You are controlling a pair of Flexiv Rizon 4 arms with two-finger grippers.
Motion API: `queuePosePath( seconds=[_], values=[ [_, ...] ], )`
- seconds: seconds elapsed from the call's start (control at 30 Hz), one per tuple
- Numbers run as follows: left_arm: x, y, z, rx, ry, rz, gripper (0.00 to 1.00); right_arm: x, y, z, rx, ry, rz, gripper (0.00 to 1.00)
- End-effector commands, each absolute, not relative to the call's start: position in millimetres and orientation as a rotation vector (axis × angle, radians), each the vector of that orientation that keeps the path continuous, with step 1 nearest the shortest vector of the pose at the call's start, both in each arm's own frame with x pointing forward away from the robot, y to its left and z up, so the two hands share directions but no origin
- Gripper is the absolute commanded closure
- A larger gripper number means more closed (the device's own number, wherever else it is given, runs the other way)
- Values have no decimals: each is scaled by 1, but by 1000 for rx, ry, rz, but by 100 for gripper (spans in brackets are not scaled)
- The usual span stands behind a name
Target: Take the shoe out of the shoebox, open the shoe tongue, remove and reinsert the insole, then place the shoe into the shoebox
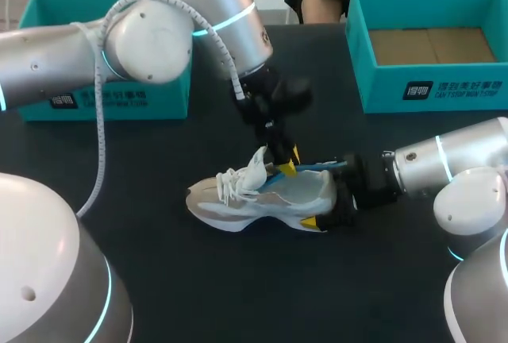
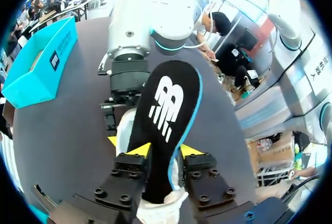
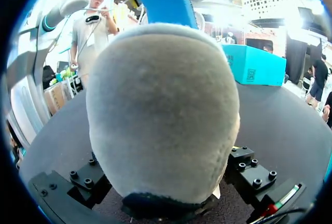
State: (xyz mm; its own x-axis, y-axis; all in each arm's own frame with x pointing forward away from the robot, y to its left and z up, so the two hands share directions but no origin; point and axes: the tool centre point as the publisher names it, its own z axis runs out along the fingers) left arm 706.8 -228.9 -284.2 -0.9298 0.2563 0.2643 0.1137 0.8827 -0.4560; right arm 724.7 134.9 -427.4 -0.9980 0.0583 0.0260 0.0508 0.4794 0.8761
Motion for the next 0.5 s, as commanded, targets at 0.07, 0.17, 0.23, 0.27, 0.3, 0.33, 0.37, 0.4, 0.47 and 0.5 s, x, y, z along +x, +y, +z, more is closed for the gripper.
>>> queuePosePath(
  seconds=[0.07,0.17,0.23,0.27,0.3,0.33,0.37,0.4,0.47,0.5],
  values=[
    [693,-224,-287,-274,-2806,717,54,726,139,-433,102,2699,1590,100],
    [692,-223,-287,-261,-2873,770,52,726,139,-433,102,2699,1590,100],
    [695,-226,-288,-255,-2914,793,53,726,139,-433,102,2699,1590,100],
    [696,-227,-289,-257,-2926,811,53,726,139,-433,102,2699,1590,100],
    [696,-228,-290,-265,-2934,812,53,726,139,-433,102,2699,1590,100],
    [697,-230,-291,-252,-2955,833,54,726,139,-433,102,2699,1590,100],
    [698,-231,-292,-255,-2966,849,53,726,139,-433,102,2699,1590,100],
    [699,-233,-294,-261,-2974,856,54,726,139,-433,102,2699,1590,100],
    [701,-237,-298,-257,-2995,868,56,726,139,-433,102,2699,1590,100],
    [703,-240,-300,-240,-3007,881,57,726,139,-433,102,2699,1590,100]
  ],
)
